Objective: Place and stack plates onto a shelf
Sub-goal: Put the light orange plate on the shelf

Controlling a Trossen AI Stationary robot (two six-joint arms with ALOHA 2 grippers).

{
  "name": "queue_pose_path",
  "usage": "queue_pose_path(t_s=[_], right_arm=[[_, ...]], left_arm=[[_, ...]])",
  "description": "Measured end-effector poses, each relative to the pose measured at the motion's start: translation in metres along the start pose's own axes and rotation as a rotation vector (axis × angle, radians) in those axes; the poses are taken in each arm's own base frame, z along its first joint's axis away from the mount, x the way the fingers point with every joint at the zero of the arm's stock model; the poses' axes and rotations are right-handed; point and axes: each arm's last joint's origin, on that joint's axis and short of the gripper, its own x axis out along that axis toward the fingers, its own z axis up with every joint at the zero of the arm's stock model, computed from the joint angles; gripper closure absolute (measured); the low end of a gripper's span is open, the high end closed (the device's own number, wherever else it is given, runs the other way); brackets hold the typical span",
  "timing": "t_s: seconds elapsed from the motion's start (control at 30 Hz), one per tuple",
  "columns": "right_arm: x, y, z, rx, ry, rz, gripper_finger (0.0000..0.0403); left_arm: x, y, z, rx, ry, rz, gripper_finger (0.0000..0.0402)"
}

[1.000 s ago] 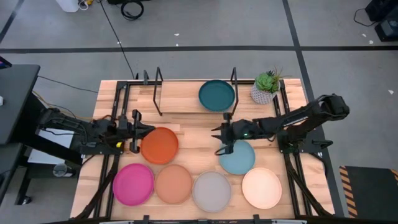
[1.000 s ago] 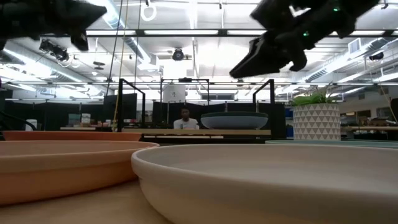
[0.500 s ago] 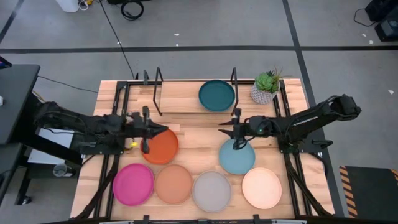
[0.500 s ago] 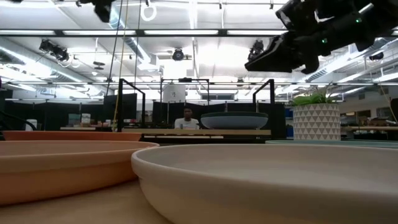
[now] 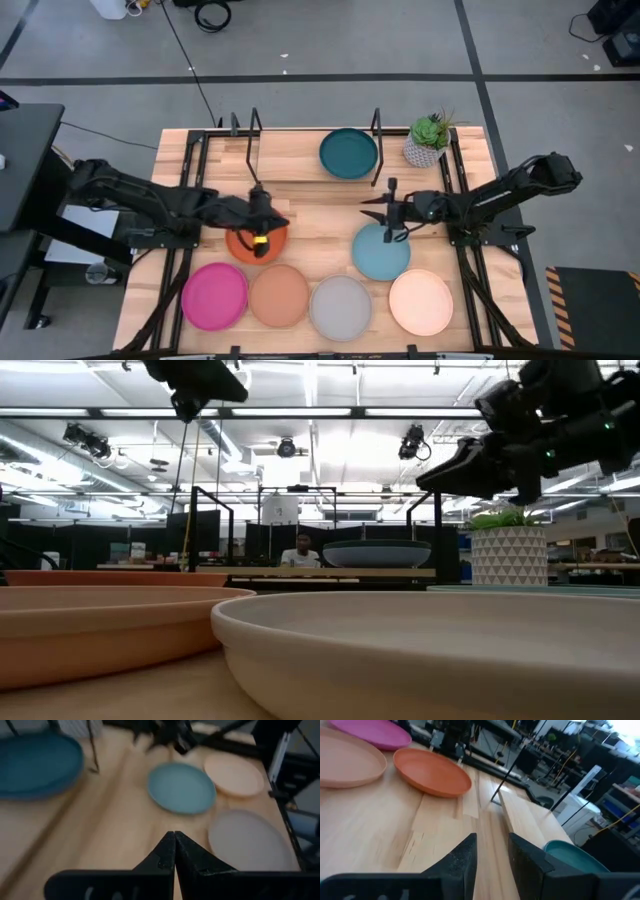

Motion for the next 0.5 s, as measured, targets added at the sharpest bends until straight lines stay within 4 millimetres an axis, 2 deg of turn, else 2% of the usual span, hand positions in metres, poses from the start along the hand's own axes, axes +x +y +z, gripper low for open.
queue_pose_path(t_s=[0.23, 0.37, 0.5], right_arm=[[-0.008, 0.003, -0.013, -0.004, 0.01, 0.005, 0.0288], [-0.008, 0.003, -0.013, -0.023, 0.003, 0.002, 0.0288], [-0.008, 0.003, -0.013, -0.021, 0.005, 0.003, 0.0288]], left_arm=[[0.044, -0.018, -0.007, -0.039, 0.159, -0.026, 0.0359], [0.07, -0.021, -0.013, -0.032, 0.301, 0.006, 0.0334], [0.091, -0.026, -0.013, -0.039, 0.403, -0.037, 0.0312]])
